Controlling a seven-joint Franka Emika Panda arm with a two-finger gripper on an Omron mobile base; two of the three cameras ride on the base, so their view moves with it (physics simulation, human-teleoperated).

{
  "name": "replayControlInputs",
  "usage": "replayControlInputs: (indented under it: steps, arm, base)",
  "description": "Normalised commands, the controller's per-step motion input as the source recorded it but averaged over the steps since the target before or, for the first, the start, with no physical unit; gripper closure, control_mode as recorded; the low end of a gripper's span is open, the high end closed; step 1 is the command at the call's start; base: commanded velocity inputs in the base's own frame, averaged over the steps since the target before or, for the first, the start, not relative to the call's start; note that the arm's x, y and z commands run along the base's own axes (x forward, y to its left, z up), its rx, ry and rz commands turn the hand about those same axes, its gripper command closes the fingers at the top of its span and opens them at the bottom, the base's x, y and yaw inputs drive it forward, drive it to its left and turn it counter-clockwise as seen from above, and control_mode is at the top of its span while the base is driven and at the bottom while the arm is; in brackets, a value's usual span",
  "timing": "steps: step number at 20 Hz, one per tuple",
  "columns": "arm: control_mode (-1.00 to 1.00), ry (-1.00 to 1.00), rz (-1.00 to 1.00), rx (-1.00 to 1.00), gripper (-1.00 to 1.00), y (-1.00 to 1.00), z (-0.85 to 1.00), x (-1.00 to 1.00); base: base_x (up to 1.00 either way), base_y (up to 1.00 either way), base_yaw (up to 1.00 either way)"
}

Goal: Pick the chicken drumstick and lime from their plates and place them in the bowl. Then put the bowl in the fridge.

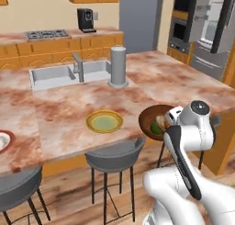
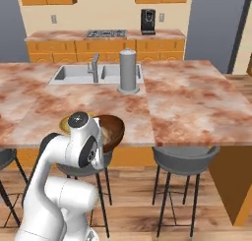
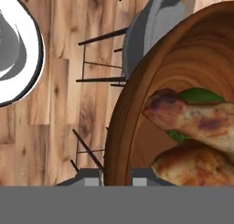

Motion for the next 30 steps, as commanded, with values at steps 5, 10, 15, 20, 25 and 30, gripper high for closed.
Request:
replayControlInputs:
  steps: [5,10,15,20,25,30]
  arm:
    - [1.0,0.0,0.0,0.0,1.0,0.0,0.0,0.0]
    - [1.0,0.0,0.0,0.0,1.0,0.0,0.0,0.0]
    - [1.0,0.0,0.0,0.0,1.0,0.0,0.0,0.0]
    - [1.0,0.0,0.0,0.0,1.0,0.0,0.0,0.0]
    - [1.0,0.0,0.0,0.0,1.0,0.0,0.0,0.0]
    - [1.0,0.0,0.0,0.0,1.0,0.0,0.0,0.0]
  base:
    - [-0.01,0.0,-0.61]
    - [0.05,0.0,-0.77]
    - [0.16,-0.03,-0.69]
    - [0.28,-0.08,-0.59]
    - [0.47,-0.08,-0.43]
    - [0.68,-0.12,-0.22]
